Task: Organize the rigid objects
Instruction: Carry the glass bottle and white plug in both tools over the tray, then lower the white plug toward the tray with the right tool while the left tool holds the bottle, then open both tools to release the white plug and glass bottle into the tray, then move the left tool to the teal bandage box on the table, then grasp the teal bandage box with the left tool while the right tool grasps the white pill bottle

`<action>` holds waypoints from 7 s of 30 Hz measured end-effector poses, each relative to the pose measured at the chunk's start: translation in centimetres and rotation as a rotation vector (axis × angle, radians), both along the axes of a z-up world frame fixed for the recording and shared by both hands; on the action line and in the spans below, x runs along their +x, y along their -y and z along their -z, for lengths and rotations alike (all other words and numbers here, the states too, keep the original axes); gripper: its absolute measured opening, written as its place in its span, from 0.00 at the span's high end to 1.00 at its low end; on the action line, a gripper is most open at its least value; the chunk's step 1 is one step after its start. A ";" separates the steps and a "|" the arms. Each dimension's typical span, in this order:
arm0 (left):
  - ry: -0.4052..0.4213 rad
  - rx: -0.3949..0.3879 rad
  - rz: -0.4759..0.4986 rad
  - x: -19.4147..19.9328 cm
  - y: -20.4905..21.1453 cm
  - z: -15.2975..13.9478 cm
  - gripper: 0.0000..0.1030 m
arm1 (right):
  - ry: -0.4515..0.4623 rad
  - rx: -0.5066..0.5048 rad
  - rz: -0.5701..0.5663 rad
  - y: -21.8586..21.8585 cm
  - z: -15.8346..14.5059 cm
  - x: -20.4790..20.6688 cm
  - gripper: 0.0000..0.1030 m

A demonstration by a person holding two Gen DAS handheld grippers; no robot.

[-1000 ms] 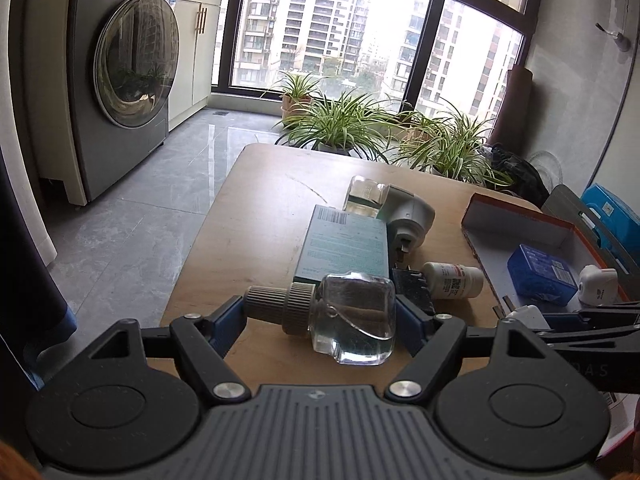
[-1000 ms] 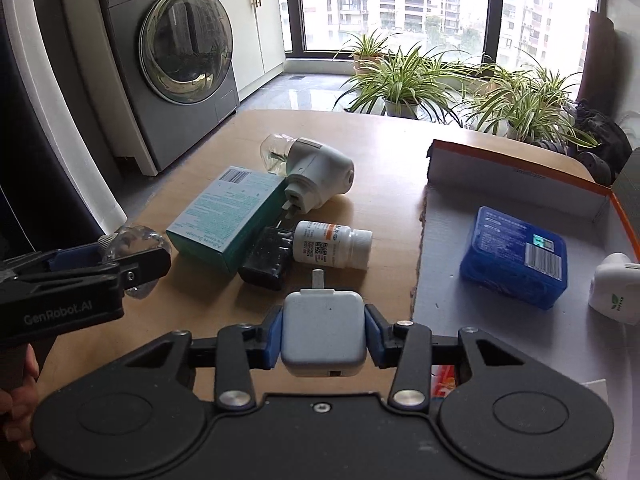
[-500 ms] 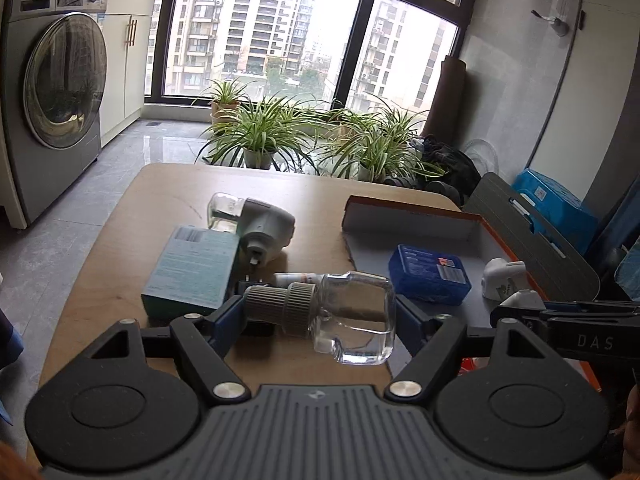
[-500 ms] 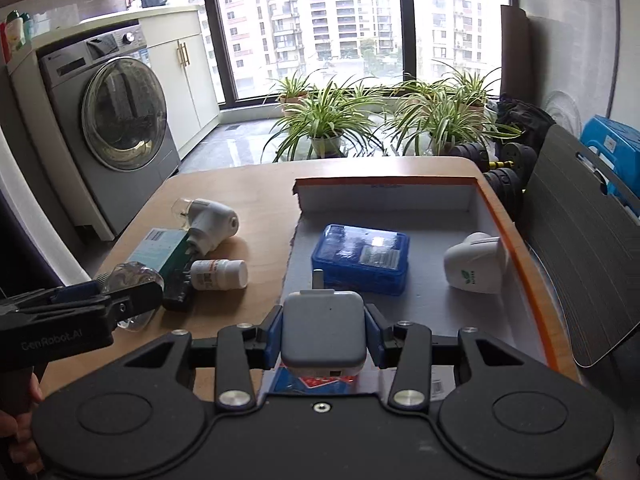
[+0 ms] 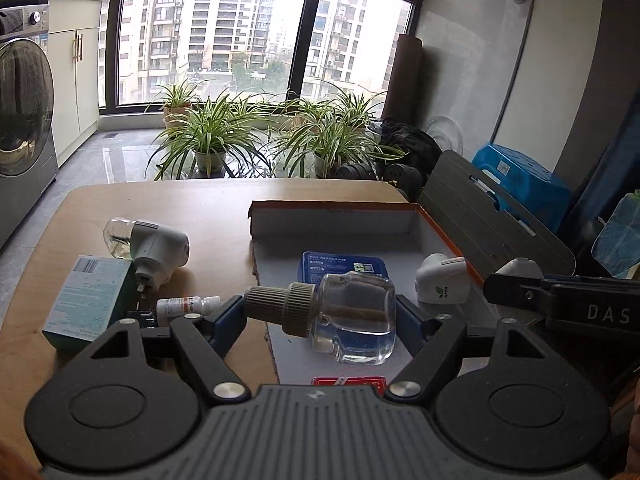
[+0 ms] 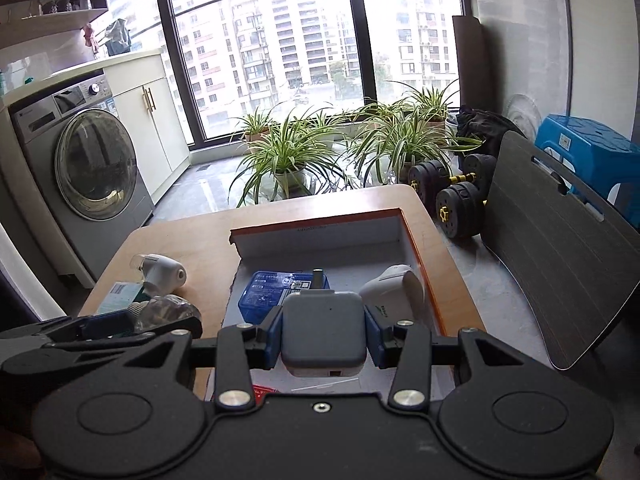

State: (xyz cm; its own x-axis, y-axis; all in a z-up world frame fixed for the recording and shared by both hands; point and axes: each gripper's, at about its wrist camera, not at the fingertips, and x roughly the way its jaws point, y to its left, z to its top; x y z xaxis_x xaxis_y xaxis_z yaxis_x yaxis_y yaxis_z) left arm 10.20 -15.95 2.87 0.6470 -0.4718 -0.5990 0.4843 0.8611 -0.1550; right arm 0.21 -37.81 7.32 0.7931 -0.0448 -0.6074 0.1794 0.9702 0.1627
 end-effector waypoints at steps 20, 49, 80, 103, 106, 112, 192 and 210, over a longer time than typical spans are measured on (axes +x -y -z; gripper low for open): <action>0.004 0.063 -0.010 0.1 2.9 -0.5 0.23 | 0.007 0.022 -0.018 0.8 0.1 0.9 0.50; -0.023 0.063 -0.019 0.0 3.4 0.4 0.23 | -0.061 0.016 0.031 1.9 2.4 -2.3 0.50; -0.056 0.063 -0.022 0.8 3.6 1.8 0.23 | -0.055 0.011 -0.012 1.4 1.9 1.8 0.50; -0.082 0.076 -0.007 2.1 4.8 3.2 0.22 | -0.059 0.002 -0.045 2.1 2.1 7.8 0.50; -0.084 0.077 -0.002 2.3 4.9 3.4 0.22 | -0.069 0.016 -0.049 2.4 2.4 8.9 0.50; -0.090 0.073 0.000 2.5 4.9 3.7 0.22 | -0.090 0.023 -0.069 2.5 3.1 11.4 0.50; -0.126 0.199 -0.346 7.9 -12.7 4.4 0.00 | -0.089 0.003 -0.236 -9.8 3.8 6.2 0.13; -0.110 0.161 -0.334 9.7 -14.5 5.6 0.30 | -0.163 0.035 -0.274 -13.3 6.9 11.8 0.13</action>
State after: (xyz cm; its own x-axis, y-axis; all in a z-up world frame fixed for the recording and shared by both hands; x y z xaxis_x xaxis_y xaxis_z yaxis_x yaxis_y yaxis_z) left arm 19.90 -1.46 -2.72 0.6773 -0.1401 -0.7223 0.1610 0.9861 -0.0404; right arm 12.06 -24.51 0.43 0.6649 0.1809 -0.7247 -0.0618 0.9802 0.1879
